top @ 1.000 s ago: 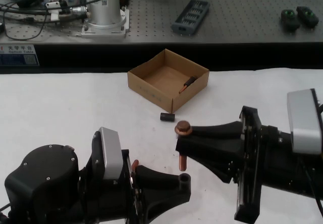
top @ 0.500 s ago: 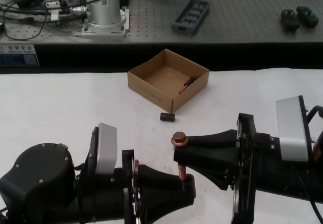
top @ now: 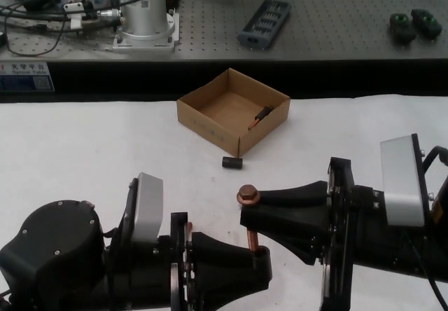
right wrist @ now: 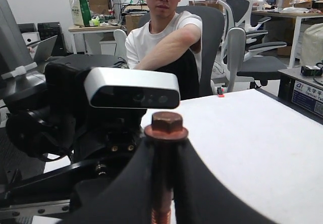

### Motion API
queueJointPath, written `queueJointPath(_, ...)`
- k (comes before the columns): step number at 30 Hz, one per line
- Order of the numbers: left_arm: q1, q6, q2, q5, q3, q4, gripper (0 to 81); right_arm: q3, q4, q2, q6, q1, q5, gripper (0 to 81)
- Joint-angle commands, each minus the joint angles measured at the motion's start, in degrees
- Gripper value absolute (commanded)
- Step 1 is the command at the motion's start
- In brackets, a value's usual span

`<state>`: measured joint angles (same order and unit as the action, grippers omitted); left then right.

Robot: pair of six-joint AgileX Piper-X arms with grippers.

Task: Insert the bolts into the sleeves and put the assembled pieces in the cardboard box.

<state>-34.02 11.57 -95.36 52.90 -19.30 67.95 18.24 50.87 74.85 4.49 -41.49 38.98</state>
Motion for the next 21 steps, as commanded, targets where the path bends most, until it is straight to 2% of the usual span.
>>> queueJointPath(1,0.37,-0.73,0.85,0.49,-0.68,3.64,0.6,-0.31,1.12,0.38,-0.33,0.16,0.19,5.8)
queueJointPath(5,0.37,-4.96,0.85,0.10,-0.68,0.24,0.6,0.22,6.36,0.25,2.37,0.16,0.19,5.8)
queueJointPath(12,0.37,-11.57,0.85,-3.70,-0.68,-5.36,0.6,0.66,9.50,0.25,2.36,0.16,-0.37,5.8)
queueJointPath(21,0.37,-11.57,0.85,-3.84,-0.68,-5.25,0.6,0.66,4.72,0.25,2.04,0.16,-1.15,5.8)
